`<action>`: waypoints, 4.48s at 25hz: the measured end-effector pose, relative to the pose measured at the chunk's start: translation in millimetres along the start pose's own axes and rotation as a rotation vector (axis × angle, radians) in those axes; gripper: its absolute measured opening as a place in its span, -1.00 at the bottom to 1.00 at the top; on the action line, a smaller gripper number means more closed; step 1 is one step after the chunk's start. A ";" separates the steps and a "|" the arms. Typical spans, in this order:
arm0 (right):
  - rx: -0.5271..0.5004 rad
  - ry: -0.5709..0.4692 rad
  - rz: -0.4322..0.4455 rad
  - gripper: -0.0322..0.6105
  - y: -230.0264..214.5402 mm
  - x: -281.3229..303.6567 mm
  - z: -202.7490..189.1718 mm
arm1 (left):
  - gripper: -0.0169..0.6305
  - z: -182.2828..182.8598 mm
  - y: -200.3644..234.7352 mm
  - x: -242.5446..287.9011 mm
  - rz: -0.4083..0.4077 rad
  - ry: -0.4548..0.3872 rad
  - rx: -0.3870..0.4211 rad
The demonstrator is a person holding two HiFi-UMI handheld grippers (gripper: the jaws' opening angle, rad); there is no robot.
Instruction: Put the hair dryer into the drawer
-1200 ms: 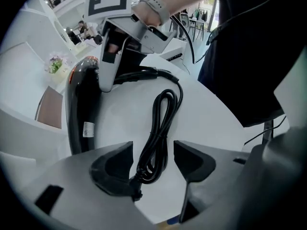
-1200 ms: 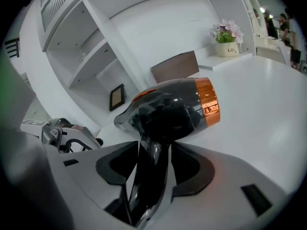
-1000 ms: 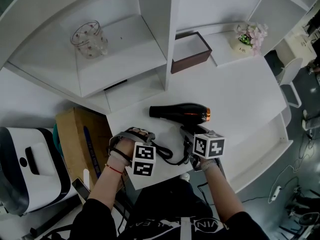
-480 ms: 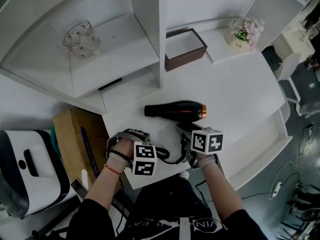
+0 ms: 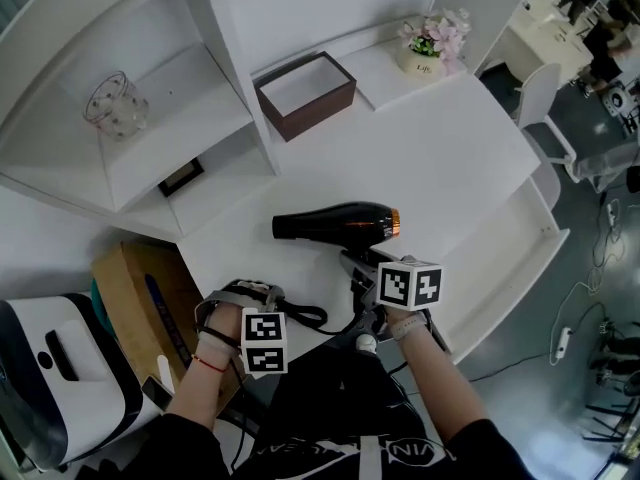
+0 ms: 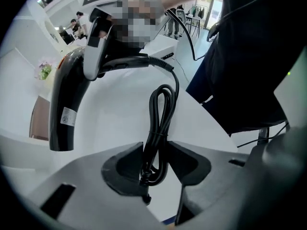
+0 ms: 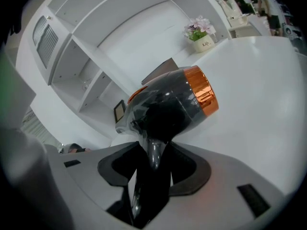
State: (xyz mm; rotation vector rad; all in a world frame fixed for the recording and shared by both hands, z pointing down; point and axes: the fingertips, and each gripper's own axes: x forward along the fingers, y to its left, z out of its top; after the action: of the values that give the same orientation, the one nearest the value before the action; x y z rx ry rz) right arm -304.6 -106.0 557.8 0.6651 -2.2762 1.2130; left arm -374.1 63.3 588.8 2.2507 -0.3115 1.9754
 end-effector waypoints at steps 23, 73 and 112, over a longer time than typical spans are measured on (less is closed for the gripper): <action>0.242 -0.268 -0.148 -0.35 -111.4 -189.9 -43.6 | -0.45 164.3 -6.7 -12.0 0.061 -0.053 0.304; 0.122 0.122 -0.221 -0.35 -338.5 -254.5 -30.2 | -0.46 409.7 18.5 79.4 0.068 -0.127 -0.065; 0.010 0.295 -0.035 -0.34 -400.9 -175.1 1.3 | -0.46 437.2 81.4 149.2 -0.070 -0.100 -0.071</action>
State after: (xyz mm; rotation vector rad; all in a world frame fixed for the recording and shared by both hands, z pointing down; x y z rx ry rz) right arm 75.6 -269.9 699.2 0.4904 -2.0082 1.2179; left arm 45.7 -127.6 674.7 2.2879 -0.3032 1.7927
